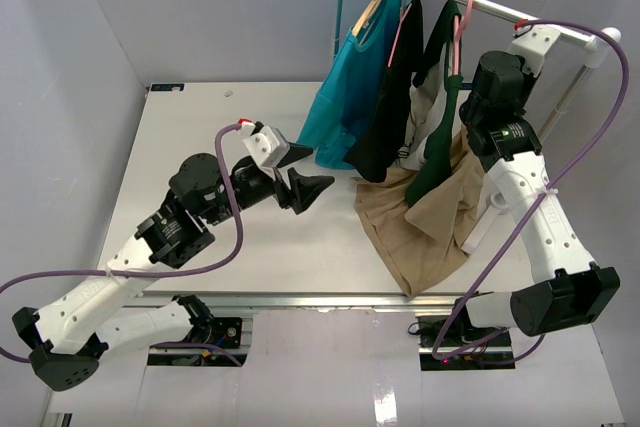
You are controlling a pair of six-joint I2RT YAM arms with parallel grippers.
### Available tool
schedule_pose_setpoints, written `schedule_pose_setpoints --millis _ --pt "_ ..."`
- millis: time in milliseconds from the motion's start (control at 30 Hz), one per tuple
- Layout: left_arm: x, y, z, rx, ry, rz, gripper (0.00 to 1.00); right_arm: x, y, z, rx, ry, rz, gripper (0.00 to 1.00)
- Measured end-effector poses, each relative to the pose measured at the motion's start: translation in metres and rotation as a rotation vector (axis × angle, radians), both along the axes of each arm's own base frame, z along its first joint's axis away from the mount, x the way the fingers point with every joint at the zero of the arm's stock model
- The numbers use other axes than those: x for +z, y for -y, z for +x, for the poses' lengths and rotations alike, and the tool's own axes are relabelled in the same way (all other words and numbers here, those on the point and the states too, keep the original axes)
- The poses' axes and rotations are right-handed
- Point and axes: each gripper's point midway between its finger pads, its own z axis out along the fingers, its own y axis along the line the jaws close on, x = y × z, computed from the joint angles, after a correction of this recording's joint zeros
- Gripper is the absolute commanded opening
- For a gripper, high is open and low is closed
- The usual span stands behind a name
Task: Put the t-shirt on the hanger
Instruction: Place the hanger at the clothesline.
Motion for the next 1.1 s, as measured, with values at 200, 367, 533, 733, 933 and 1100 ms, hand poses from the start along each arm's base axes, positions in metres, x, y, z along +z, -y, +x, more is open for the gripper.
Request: schedule_pose_setpoints --millis 200,367,533,733,933,1100 --pt "0.011 -0.006 -0.008 -0.009 0.022 -0.026 0.79 0.01 -0.007 0.003 -0.013 0.01 -0.012 0.41" --pt "0.015 -0.009 -0.011 -0.013 0.032 -0.035 0.79 0.011 -0.007 0.003 -0.015 0.019 -0.01 0.56" --pt "0.014 -0.009 -0.01 -0.008 0.032 -0.032 0.79 0.012 -0.011 0.003 0.021 0.014 -0.01 0.84" --pt "0.01 -0.007 -0.005 0.01 0.022 -0.025 0.8 0.011 -0.021 -0.011 0.14 -0.028 0.015 0.84" --pt "0.006 -0.002 -0.001 0.016 -0.008 -0.053 0.82 0.019 -0.022 -0.049 0.229 -0.063 0.052 0.88" --pt "-0.036 0.013 0.017 0.048 -0.061 -0.015 0.84 0.002 -0.02 -0.082 0.265 -0.104 0.09 0.84"
